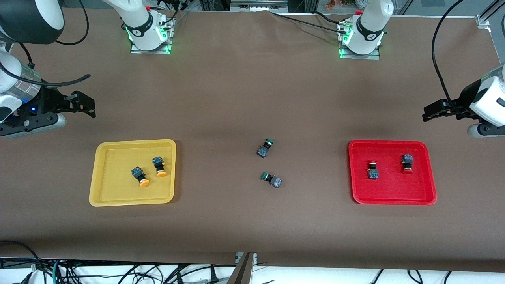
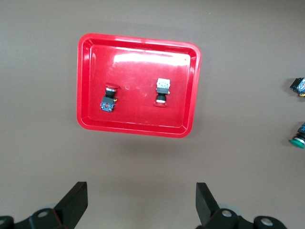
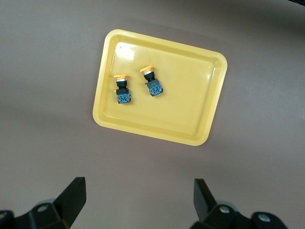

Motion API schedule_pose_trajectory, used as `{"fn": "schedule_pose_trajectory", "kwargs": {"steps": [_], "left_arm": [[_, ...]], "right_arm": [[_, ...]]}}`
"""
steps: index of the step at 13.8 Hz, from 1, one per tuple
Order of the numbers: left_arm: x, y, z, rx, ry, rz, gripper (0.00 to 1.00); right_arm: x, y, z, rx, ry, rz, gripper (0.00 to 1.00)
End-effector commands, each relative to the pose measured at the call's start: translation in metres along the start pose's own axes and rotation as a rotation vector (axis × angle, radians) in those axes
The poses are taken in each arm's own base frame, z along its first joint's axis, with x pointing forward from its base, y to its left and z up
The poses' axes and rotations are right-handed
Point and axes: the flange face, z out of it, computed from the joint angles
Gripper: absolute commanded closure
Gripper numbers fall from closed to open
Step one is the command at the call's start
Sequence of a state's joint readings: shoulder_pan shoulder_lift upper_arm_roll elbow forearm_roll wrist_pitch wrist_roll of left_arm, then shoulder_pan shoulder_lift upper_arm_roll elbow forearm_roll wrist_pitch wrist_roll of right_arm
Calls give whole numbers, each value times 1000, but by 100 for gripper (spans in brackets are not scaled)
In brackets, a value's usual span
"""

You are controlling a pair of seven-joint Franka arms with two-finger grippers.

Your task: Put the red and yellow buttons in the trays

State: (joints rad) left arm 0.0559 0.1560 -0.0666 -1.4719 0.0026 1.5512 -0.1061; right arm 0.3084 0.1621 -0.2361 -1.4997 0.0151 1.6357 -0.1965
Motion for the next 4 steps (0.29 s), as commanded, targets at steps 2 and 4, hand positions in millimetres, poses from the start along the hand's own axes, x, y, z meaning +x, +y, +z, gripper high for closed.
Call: {"fn": "schedule_pose_trajectory", "kwargs": {"steps": [2,4], "left_arm": [[5,3,-6,15,-1,4,0],[5,1,-6,13,-2,1,0]], "right_arm": [[0,-3,-5,1,-1,9,0],[0,-2,-5,1,0,11,0]]}}
